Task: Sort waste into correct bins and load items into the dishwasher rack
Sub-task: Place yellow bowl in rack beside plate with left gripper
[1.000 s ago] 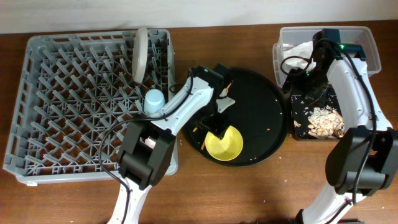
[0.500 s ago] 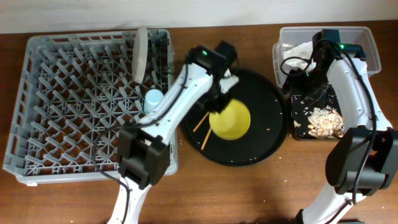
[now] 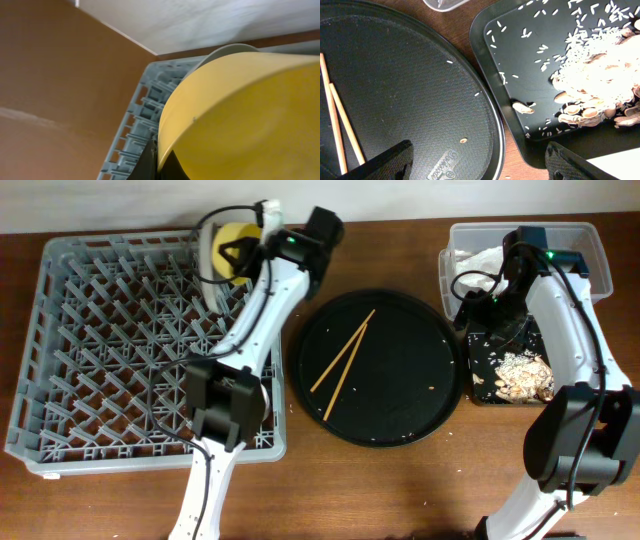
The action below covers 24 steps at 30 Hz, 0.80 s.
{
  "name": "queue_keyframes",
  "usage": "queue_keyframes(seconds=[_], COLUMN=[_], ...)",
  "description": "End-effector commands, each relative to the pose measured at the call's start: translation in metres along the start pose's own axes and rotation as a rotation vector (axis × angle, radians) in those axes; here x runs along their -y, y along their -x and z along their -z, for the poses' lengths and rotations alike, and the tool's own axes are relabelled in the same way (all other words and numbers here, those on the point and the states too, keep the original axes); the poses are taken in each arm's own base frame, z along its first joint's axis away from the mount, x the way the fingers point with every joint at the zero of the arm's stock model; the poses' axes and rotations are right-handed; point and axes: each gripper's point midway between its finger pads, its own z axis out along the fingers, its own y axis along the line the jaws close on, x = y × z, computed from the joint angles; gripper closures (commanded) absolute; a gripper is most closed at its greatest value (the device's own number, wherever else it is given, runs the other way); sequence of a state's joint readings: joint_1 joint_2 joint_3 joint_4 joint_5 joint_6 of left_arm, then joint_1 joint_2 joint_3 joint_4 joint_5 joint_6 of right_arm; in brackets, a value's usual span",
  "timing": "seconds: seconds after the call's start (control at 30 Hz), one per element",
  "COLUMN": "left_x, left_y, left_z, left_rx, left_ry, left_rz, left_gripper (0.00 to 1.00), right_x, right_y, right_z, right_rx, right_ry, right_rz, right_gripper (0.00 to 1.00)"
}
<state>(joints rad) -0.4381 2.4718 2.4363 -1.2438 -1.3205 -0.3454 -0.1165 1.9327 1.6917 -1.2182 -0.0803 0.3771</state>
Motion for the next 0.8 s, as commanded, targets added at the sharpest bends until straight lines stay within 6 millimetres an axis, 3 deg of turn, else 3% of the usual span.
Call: queue_keyframes(seconds=[0.0,0.1,0.17,0.37,0.53,0.6,0.7,0.77], left_x=[-0.014,-0.008,0.008,0.031,0.035,0.053,0.078,0.092], left_y=[0.000,0.005,-0.001,-0.013,-0.010,-0.017,-0.037,-0.046], left_z=[-0.018,-0.019,-0.023,-0.030,-0.014,-0.004,0.003,0.007], left_rx=[-0.005,0.007,0.004,0.004,0.031,0.008,-0.067,-0.107], left_ry=[0.078,0.074,0.080,0.109,0.105,0.012,-0.148,-0.234], left_rz=[0.034,0.088,0.068,0.009,-0.033,-0.071,-0.135,-0.146], left_gripper=[0.99,0.99,0.99,0.99,0.99,0.77,0.60,0.42], right_x=[-0.002,-0.001,-0.002,-0.004,-0.004,-0.004,-0.004,-0.005], right_y=[0.005,0.005,0.006,0.005,0.006,0.006,0.007,0.008], right_z=[0.014,0.014,0.014,0.014,0.014,0.014,0.014,0.014], right_rx=[0.043,0.044,0.047,0.043,0.048,0.048,0.051,0.055], right_ry=[0.015,0.011,0.013,0.023,0.025,0.025,0.026,0.028], right_rz=[0.005,0.004,0.005,0.005,0.005,0.005,0.006,0.006], right_gripper=[0.14,0.15,0.15,0.14,0.14,0.14,0.14,0.14])
